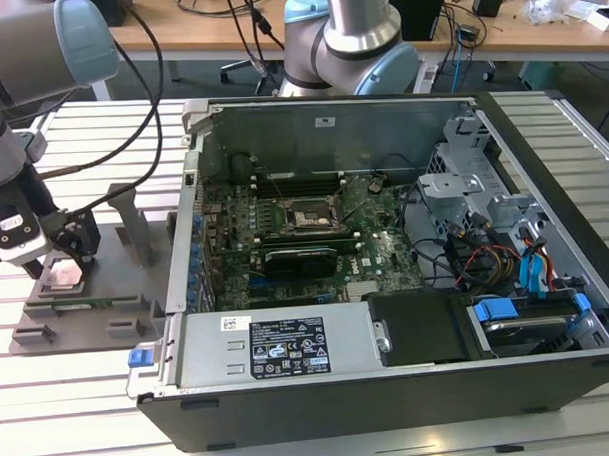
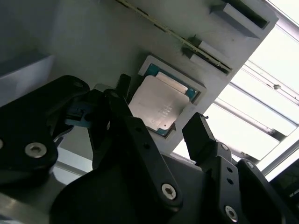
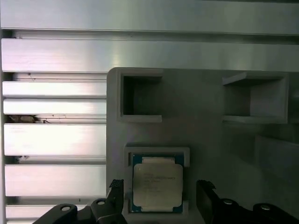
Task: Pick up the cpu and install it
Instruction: 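Pick up the cpu and move it towards the insertion slot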
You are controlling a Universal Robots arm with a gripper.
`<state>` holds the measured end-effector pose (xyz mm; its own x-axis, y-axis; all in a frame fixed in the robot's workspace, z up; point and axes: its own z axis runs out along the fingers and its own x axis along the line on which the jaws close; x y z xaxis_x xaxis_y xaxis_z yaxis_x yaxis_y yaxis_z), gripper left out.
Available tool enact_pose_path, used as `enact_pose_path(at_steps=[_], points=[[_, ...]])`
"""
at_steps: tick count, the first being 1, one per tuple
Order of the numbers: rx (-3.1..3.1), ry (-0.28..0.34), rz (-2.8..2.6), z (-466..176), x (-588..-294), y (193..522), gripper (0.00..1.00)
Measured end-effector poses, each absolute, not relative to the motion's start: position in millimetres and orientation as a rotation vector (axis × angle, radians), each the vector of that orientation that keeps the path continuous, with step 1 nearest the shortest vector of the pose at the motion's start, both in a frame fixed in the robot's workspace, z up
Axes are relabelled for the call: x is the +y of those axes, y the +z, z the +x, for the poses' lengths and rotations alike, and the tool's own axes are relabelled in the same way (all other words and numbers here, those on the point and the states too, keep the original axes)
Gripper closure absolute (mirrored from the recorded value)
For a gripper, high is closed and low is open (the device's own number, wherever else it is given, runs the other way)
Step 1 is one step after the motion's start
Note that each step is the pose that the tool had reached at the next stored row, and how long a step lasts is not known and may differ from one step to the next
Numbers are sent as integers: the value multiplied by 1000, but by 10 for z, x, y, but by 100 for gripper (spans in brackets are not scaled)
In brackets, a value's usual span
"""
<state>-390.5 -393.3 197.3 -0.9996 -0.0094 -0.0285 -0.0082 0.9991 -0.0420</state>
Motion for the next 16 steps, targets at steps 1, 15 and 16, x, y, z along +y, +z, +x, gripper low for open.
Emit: enact_pose_path(at_steps=[1, 15, 16], points=[[3112, -65, -13, -3907, -3930, 1964, 28], [3112, -65, -14, -3934, -3916, 1884, 28], [3112, -65, -14, -3934, -3916, 1878, 28]])
